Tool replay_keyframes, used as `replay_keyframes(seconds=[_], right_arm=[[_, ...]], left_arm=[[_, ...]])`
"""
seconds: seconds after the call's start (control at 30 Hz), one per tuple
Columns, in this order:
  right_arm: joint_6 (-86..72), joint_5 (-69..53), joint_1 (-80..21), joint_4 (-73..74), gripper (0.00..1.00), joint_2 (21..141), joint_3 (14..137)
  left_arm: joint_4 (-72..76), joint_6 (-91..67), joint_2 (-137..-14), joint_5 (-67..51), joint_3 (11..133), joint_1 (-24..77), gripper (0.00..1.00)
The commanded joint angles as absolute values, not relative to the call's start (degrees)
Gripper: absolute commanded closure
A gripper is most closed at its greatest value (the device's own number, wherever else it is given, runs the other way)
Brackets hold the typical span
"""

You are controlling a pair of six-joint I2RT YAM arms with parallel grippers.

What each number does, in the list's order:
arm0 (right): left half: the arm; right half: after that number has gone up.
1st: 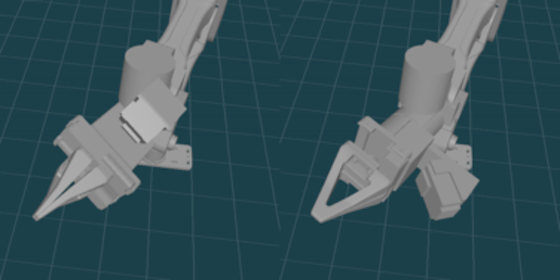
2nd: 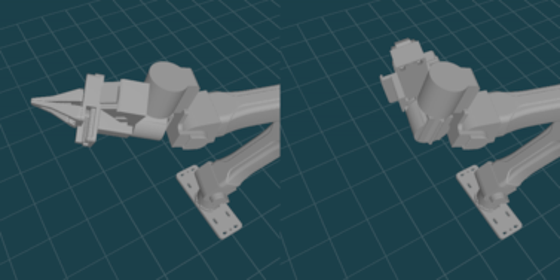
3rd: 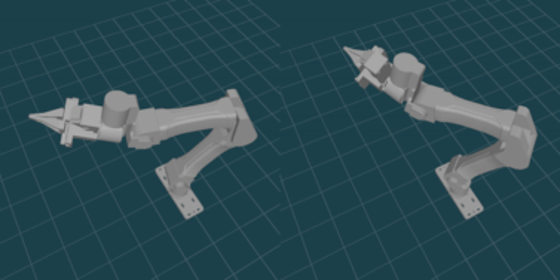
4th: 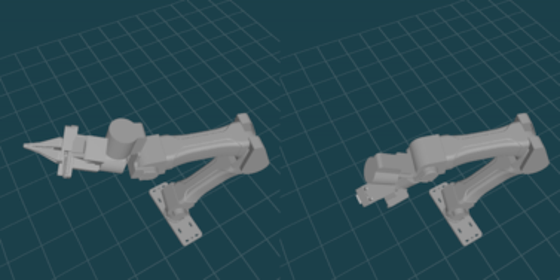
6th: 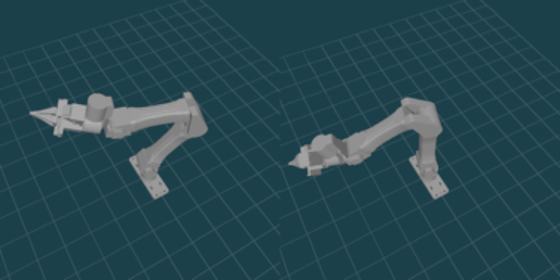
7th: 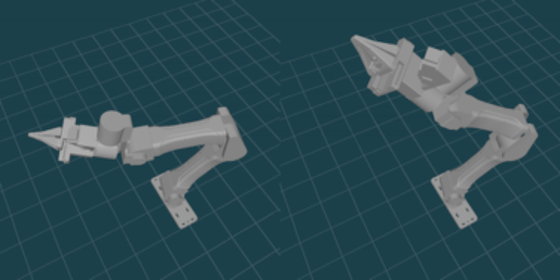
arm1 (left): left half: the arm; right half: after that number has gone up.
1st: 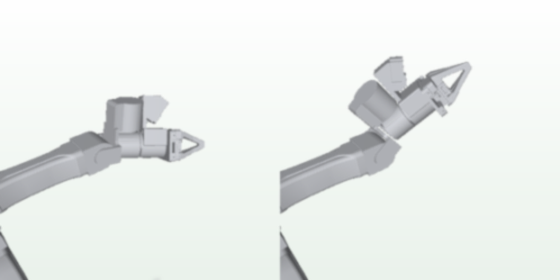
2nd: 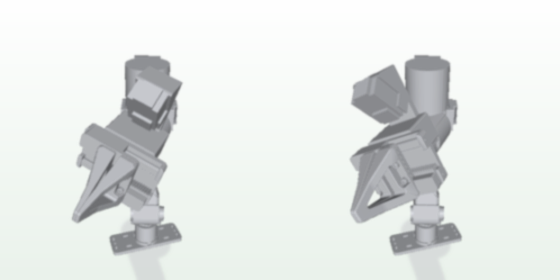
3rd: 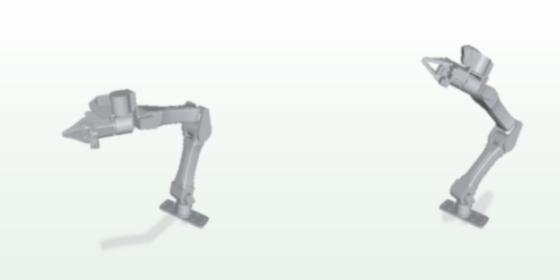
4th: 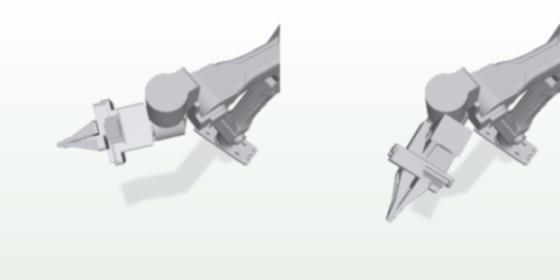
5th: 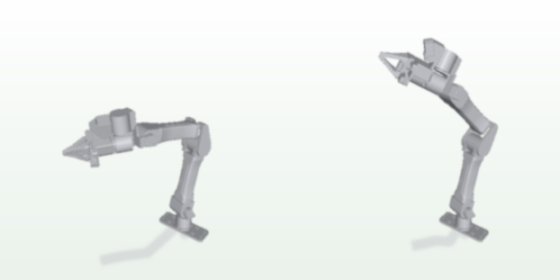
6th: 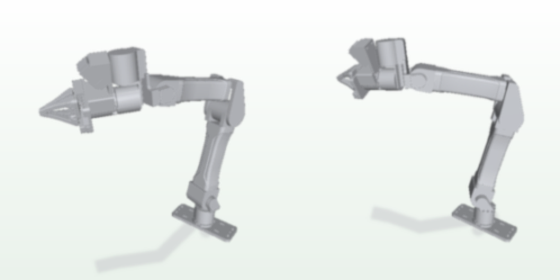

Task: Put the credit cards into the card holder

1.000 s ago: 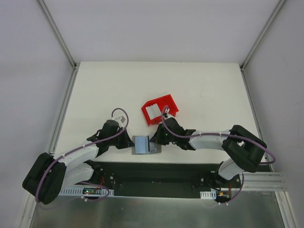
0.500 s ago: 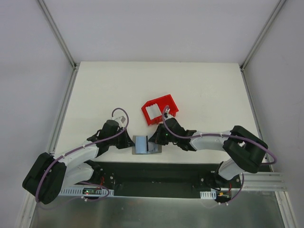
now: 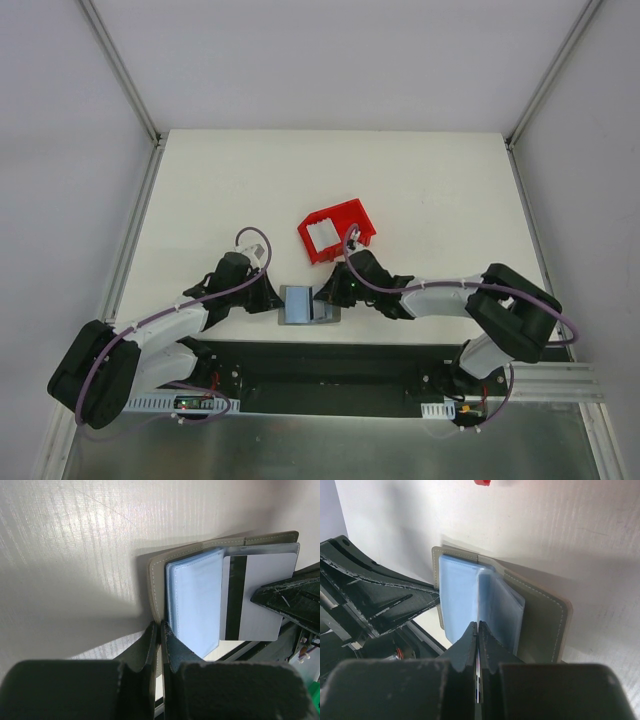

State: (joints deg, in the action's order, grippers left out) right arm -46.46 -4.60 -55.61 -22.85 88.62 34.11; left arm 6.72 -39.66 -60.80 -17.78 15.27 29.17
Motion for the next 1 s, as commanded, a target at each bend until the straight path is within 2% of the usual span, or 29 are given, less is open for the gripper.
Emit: replay_keyframes(seconds=[0.0,0.97], right_arm=[[-48.2,-6.2,-55.1,-28.6,1.00,90.4,34.1],[-52.8,-5.8,-56.7,-31.4,1.00,95.8,33.7]], left_arm=[[6.5,-39.2,-61.5,-17.5,14.9,29.1,1.00],[6.9,-39.1,-61.9,-17.4,15.0,29.1,1.00]])
